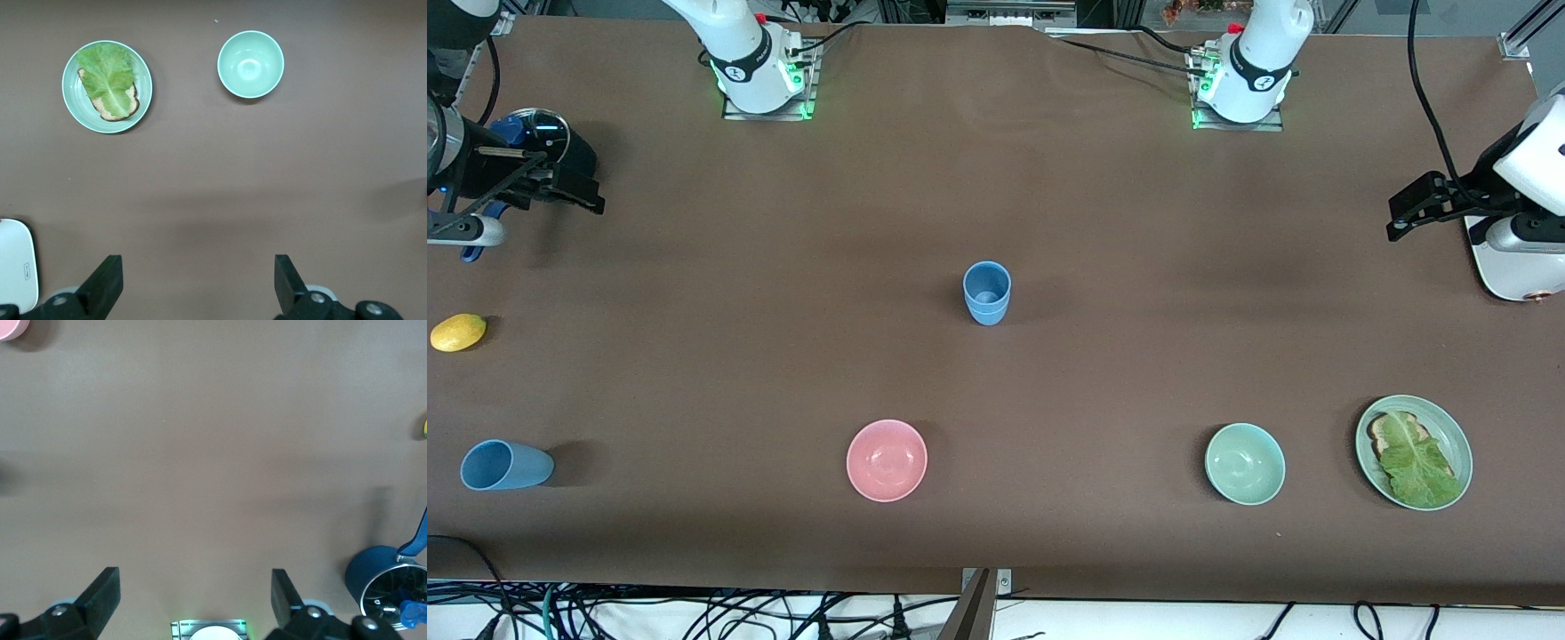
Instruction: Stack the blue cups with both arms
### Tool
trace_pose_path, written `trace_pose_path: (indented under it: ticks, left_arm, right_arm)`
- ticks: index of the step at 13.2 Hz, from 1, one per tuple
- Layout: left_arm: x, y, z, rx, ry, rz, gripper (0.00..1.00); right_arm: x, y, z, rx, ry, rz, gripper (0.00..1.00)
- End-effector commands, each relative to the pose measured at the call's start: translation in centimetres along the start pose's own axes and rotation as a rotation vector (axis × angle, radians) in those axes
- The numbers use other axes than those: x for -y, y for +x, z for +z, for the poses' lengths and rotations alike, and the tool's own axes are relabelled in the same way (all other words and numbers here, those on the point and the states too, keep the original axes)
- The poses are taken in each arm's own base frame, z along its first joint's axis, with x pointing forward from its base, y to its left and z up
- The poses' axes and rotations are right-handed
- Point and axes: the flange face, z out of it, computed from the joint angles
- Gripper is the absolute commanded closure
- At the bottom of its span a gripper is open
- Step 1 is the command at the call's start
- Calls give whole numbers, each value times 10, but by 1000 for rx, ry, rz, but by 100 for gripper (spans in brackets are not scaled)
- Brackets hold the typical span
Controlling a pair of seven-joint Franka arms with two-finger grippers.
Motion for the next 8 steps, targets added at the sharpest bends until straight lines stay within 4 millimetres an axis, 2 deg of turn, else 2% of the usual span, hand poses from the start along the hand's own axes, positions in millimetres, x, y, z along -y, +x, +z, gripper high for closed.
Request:
trace_pose_path:
  ticks: [1, 4, 8]
  left_arm:
    - [18, -5, -10, -7, -18, -32, 0]
    - [26, -6, -9, -2, -19, -19, 0]
    - [27, -4, -7, 1, -19, -19, 0]
  right_arm:
    - [2, 0, -7, -5, -8, 1, 0]
    - [3, 1, -7, -10, -6, 4, 0]
    - [3, 3, -5, -10, -7, 5, 0]
